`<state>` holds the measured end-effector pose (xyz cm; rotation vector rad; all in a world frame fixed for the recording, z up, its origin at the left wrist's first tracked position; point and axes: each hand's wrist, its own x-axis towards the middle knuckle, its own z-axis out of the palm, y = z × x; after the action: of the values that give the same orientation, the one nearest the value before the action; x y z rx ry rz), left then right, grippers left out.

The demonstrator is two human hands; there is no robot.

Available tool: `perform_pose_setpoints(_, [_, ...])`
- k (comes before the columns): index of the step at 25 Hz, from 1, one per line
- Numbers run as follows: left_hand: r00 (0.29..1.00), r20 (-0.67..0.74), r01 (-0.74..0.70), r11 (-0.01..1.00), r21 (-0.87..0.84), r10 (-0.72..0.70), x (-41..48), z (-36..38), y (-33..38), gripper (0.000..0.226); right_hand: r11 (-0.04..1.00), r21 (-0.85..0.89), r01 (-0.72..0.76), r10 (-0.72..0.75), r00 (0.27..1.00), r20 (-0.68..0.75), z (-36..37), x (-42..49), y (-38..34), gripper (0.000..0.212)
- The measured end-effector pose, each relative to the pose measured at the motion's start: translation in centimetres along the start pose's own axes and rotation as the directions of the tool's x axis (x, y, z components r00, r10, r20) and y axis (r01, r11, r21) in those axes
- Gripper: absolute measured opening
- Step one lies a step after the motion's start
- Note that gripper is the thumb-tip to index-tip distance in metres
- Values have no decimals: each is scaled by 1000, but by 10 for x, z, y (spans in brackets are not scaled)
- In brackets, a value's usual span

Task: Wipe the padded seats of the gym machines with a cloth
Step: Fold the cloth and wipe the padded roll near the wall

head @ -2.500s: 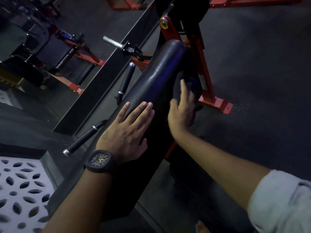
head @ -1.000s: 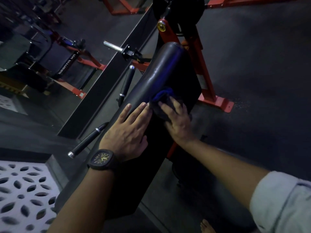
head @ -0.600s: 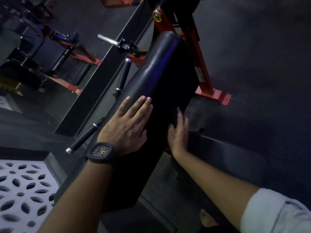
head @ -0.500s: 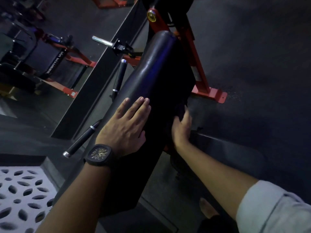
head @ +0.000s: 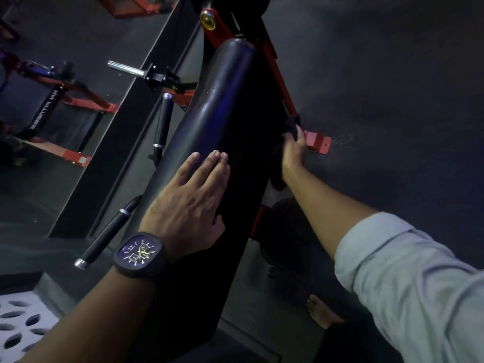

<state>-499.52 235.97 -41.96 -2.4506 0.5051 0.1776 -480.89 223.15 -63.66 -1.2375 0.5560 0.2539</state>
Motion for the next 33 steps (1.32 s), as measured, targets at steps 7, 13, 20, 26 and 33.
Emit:
perform_pose_setpoints(7, [997, 7, -72, 996, -53, 73, 32, 0, -10, 84, 982, 84, -169, 164, 984, 63, -2, 44, -4, 36])
perform_pose_setpoints(13, [997, 31, -69, 995, -72, 71, 36, -2, -8, 85, 990, 12, -143, 141, 983, 114, -10, 21, 12, 24])
perform_pose_setpoints(20, [997, 43, -60, 996, -63, 63, 37, -2, -7, 84, 992, -34, -118, 123, 976, 181, -11, -11, 48, 42])
perform_pose_setpoints(26, [998, 45, -50, 997, -67, 53, 37, -2, -6, 83, 988, -66, -138, 150, 956, 253, -20, -32, 48, 42])
perform_pose_setpoints(33, [997, 35, -64, 996, -60, 66, 37, -2, -6, 84, 991, -82, -105, 118, 978, 172, -16, -25, 40, 41])
